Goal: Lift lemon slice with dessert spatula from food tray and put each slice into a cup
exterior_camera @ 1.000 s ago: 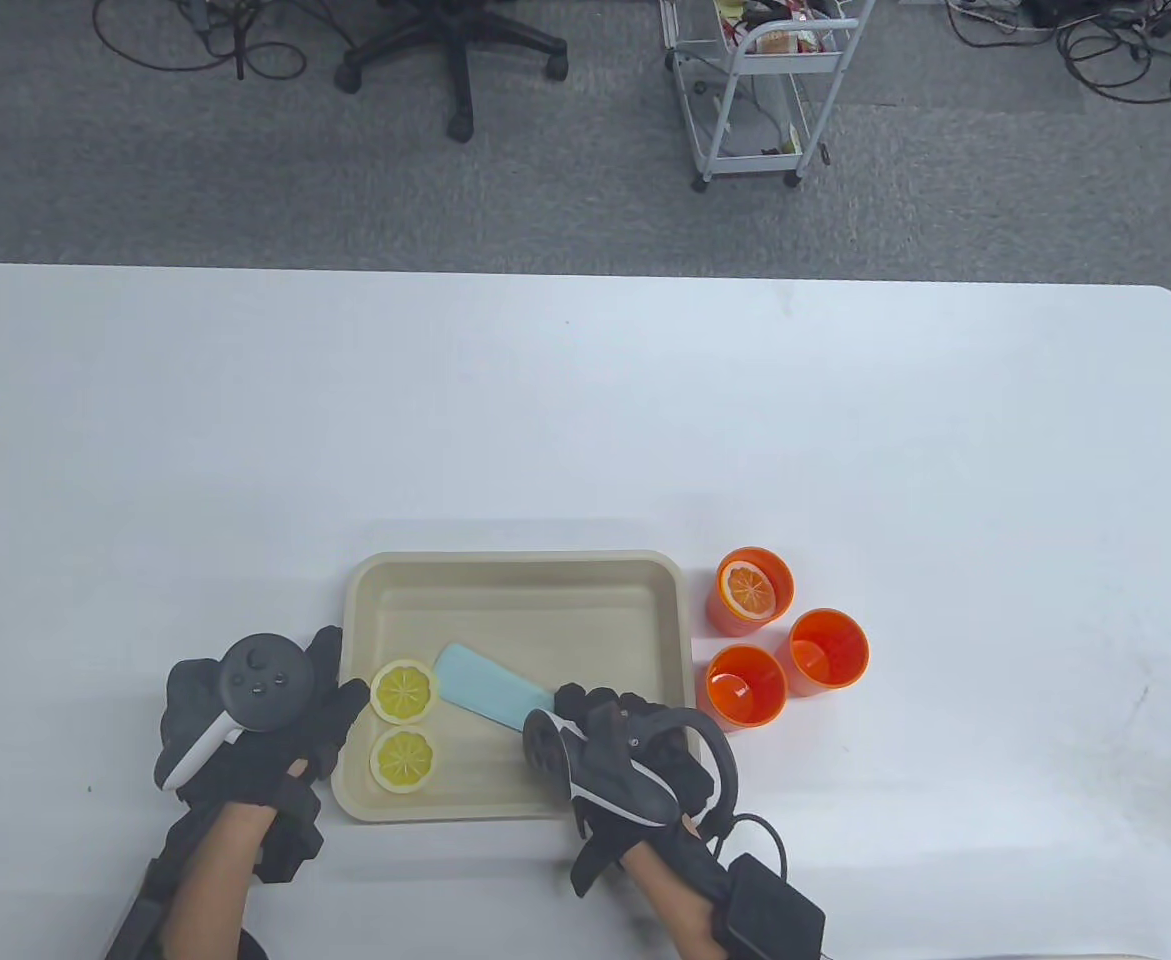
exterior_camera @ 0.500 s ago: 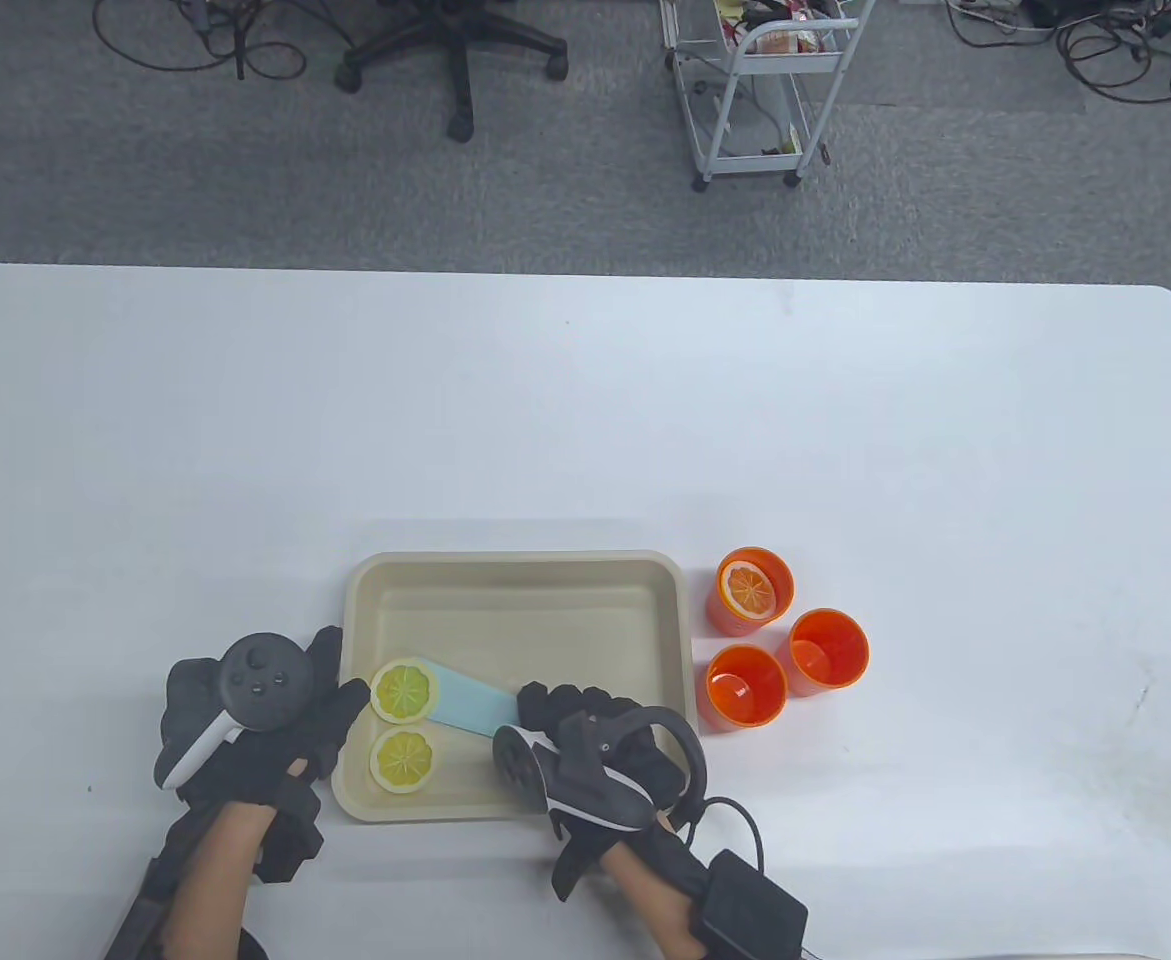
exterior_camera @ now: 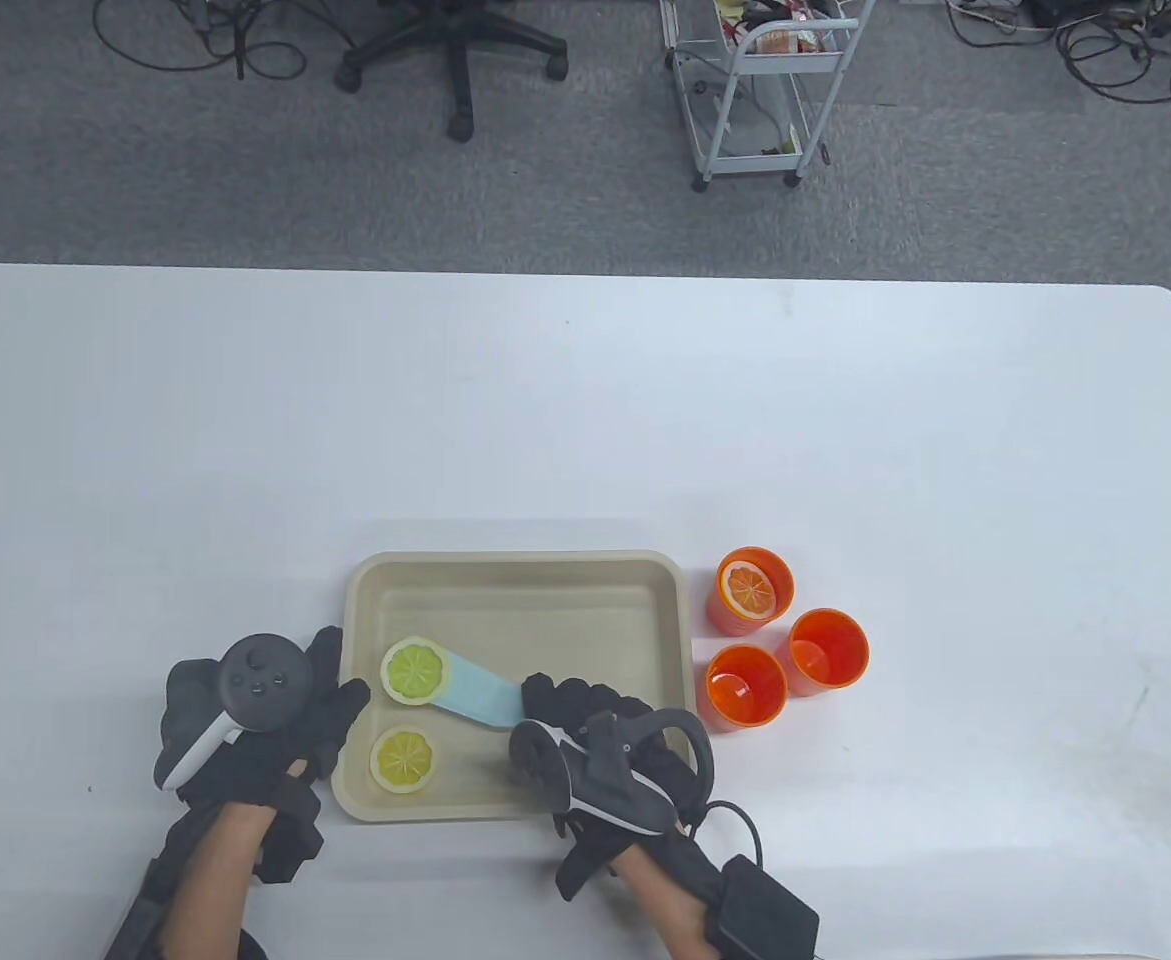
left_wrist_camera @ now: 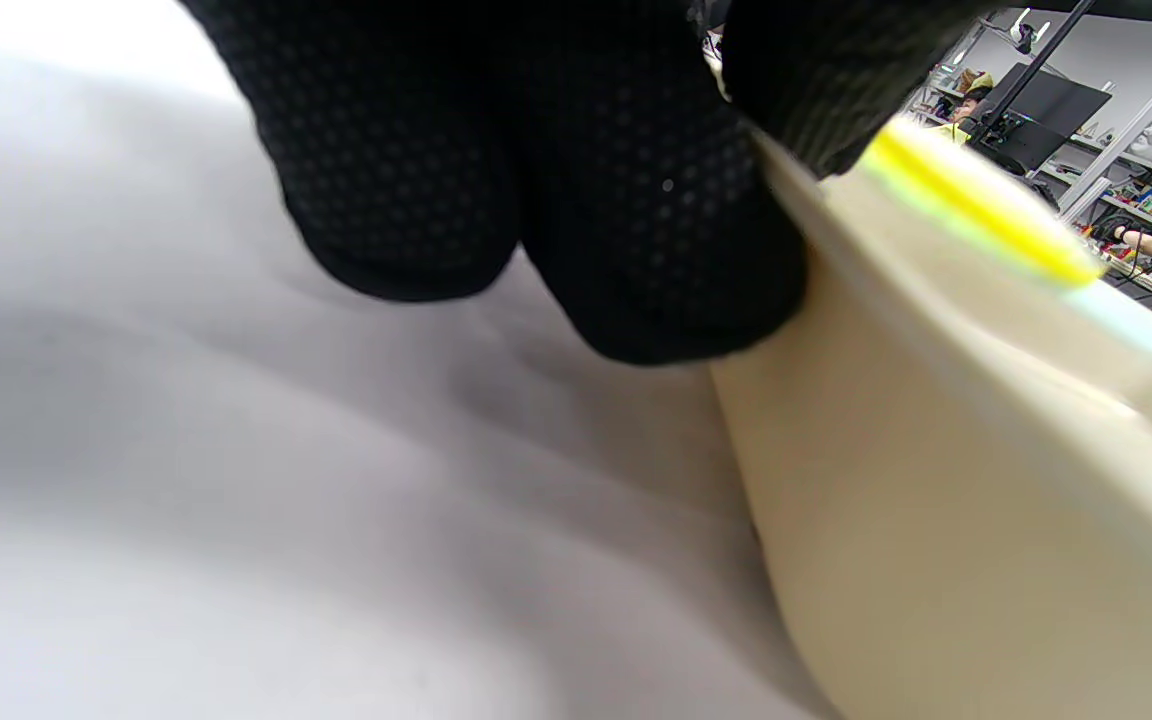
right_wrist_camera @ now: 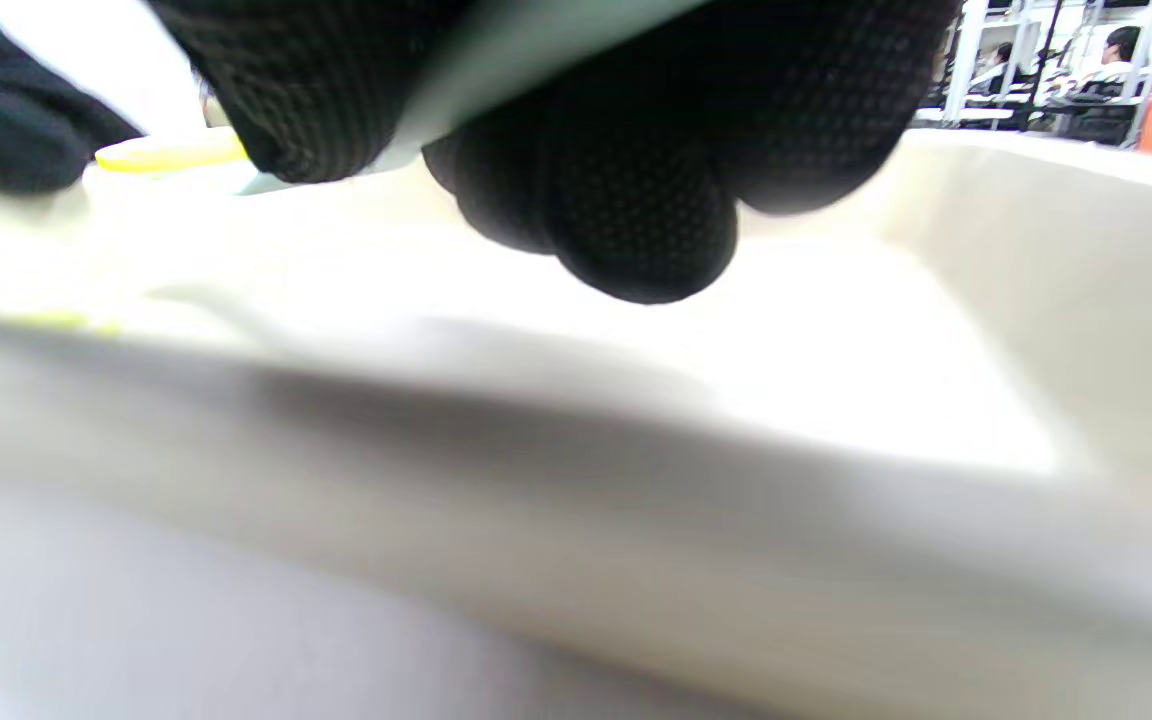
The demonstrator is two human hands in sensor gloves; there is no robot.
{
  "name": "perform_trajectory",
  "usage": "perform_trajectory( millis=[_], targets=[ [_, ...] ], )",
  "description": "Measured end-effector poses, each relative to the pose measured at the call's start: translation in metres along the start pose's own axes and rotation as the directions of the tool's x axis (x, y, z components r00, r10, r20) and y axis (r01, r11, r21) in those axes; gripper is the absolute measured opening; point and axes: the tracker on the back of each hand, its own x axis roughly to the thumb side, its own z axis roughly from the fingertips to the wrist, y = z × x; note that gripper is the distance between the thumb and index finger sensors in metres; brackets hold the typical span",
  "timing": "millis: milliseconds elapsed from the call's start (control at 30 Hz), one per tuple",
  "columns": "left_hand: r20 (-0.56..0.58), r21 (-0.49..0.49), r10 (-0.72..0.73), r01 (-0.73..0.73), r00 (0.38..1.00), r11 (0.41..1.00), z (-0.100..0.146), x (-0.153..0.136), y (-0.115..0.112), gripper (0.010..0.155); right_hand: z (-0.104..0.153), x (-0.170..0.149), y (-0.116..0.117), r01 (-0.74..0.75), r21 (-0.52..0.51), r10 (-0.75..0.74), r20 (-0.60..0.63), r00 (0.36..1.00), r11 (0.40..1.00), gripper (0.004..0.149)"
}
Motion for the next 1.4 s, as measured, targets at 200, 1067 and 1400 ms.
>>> perform_trajectory(
  millis=[200,1067,1400],
  targets=[
    [-0.001,0.0,-0.001,0.001,1.0,1.0,0.0,0.0,0.0,0.072,0.016,-0.019,-0.022,0.043,-0.069,-0.047,-0.056,0.997,0.997,0.056],
    [0.001,0.001,-0.004,0.004,1.0,1.0,0.001,0.0,0.0,0.073,0.074,-0.122,-0.082,0.218,-0.251,-0.282,-0.259,0.924,0.943,0.055],
    [0.002,-0.002,-0.003,0.003,1.0,1.0,0.001,-0.001,0.0,0.072,0.096,-0.188,-0.068,0.379,-0.17,-0.416,-0.381,0.826,0.91,0.056]
  ],
)
